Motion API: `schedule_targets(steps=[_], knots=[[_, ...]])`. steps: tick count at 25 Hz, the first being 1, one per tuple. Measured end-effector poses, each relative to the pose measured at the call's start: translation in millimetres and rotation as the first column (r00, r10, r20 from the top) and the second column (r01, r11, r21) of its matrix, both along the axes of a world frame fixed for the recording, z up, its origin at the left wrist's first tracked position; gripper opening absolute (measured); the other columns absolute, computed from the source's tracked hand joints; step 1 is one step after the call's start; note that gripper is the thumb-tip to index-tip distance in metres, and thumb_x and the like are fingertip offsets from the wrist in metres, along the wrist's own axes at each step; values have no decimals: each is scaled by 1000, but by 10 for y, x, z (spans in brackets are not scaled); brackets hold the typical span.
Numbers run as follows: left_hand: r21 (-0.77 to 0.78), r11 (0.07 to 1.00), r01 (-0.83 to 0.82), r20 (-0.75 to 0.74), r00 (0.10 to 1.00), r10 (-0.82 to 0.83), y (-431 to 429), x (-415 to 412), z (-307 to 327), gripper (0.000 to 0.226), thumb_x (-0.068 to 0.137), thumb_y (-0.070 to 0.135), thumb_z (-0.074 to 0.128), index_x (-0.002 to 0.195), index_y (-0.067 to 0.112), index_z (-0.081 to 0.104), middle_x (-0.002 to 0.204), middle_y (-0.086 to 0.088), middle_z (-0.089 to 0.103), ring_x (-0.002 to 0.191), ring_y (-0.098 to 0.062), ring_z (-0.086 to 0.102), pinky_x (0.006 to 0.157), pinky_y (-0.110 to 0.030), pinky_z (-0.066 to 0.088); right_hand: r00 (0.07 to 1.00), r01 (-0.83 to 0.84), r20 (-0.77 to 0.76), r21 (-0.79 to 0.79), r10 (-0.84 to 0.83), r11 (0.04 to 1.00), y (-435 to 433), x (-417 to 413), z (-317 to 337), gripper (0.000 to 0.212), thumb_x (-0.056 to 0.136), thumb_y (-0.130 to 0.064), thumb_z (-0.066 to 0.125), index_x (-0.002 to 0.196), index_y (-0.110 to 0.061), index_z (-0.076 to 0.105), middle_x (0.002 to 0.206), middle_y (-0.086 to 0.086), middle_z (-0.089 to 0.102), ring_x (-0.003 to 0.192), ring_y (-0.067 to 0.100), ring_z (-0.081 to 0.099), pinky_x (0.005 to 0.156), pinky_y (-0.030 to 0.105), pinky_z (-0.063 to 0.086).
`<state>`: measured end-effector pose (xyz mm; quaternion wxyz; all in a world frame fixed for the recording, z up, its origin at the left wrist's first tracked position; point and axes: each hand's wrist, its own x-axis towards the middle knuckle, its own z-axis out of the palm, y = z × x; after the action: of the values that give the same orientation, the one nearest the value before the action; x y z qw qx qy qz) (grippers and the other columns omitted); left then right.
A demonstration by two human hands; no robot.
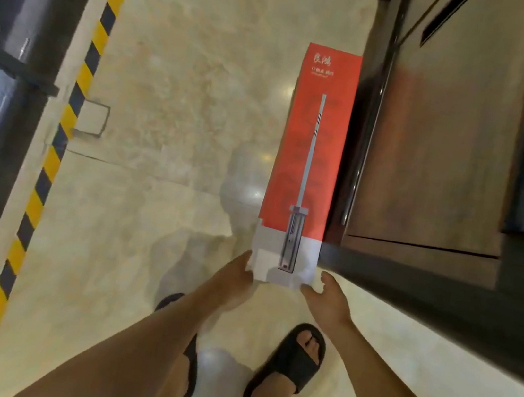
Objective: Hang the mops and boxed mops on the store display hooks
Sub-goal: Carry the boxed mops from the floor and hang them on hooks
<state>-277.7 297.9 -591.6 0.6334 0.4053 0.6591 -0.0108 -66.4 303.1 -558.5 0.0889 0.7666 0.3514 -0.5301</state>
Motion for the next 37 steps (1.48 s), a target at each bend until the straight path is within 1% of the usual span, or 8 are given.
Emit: schedule_targets(steps=[5, 9, 13, 17, 23, 27, 33, 37], knots=[[-71, 884, -463, 336, 823, 458, 120, 265, -571, 61, 114, 40, 15, 149, 1, 46, 98, 13, 80, 92, -4, 76, 78, -23, 60, 967, 231, -107, 0, -229, 973, 130, -125, -529, 68, 91, -34, 76, 150, -24, 46, 146, 2, 58, 130, 26, 57, 115, 46, 45], [-182, 823, -538, 495, 673, 550, -191, 335, -598, 59, 115, 37, 11, 148, 8, 50, 122, -6, 73, 109, -20, 72, 93, -38, 57, 951, 280, -149, 50, -270, 959, -68, -205, -467, 76, 83, -38, 85, 144, -31, 41, 131, -10, 56, 119, 18, 57, 107, 45, 51], [-217, 760, -613, 364, 672, 645, -686, 243, -508, 44, 115, 25, 16, 109, 26, 59, 97, 15, 77, 86, 12, 71, 83, -12, 52, 954, 253, -142, -88, -264, 963, -647, -302, -338, 58, 90, -28, 79, 135, -26, 42, 129, -3, 62, 113, 19, 59, 84, 20, 51], [-227, 828, -512, 264, 786, 559, -1085, 138, -551, 45, 111, 48, 15, 116, 32, 57, 109, 4, 71, 79, 11, 71, 68, -10, 53, 966, 204, -134, -125, -220, 971, -932, -314, -345, 40, 97, -14, 70, 129, -16, 45, 113, 2, 55, 100, 17, 50, 55, -4, 40], [-164, 878, -450, 425, 771, 474, -563, 46, -734, 69, 105, 59, 25, 116, 1, 60, 91, 1, 73, 72, 7, 71, 67, -8, 54, 915, 351, -184, -71, -358, 934, -504, -269, -708, 22, 97, -36, 69, 116, -30, 60, 108, 0, 73, 99, 18, 69, 87, 38, 57], [-248, 835, -491, 350, 758, 550, -6, -17, -887, 48, 95, 77, 27, 101, 37, 54, 60, 38, 66, 61, 21, 64, 55, -3, 51, 846, 491, -216, -43, -488, 870, 155, -267, -930, 47, 97, -46, 65, 137, -23, 60, 121, 3, 73, 107, 26, 71, 102, 47, 55], [-398, 719, -569, 533, 495, 687, 306, 167, -883, 82, 105, 61, 6, 145, 7, 53, 129, -17, 72, 119, -34, 70, 95, -42, 60, 799, 560, -242, -37, -551, 828, 339, -295, -1141, 52, 100, -63, 50, 136, -27, 58, 124, 3, 71, 111, 28, 69, 104, 48, 52], [-496, 627, -600, 398, 485, 779, 19, 218, -785, 77, 96, 65, 21, 129, 11, 66, 107, -11, 79, 92, -23, 79, 78, -34, 65, 811, 528, -242, -88, -532, 845, 6, -280, -1086, 60, 97, -70, 47, 138, -28, 61, 128, 4, 73, 115, 28, 69, 112, 54, 47]])
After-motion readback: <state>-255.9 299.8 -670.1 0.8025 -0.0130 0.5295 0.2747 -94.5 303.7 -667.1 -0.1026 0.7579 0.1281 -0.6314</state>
